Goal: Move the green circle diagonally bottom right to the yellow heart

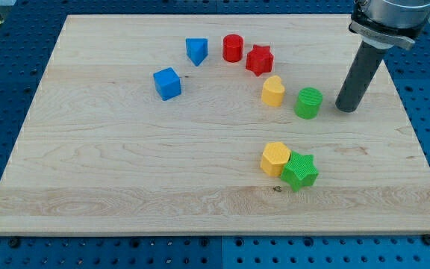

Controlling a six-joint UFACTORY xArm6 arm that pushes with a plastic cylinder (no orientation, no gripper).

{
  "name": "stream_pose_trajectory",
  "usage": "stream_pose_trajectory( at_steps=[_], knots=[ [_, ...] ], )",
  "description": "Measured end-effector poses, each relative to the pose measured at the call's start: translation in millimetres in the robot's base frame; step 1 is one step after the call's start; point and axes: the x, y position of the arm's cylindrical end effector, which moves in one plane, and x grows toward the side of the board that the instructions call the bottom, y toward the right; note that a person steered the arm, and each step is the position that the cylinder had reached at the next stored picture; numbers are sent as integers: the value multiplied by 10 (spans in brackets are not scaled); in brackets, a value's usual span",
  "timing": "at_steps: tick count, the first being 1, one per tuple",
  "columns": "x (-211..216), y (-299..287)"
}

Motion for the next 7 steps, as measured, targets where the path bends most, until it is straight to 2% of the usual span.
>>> stream_pose_trajectory(
  at_steps=[1, 3, 4, 6, 7],
  knots=[
    [0, -22],
    [-277, -169],
    [-224, -169],
    [181, -236],
    [-52, -358]
  ],
)
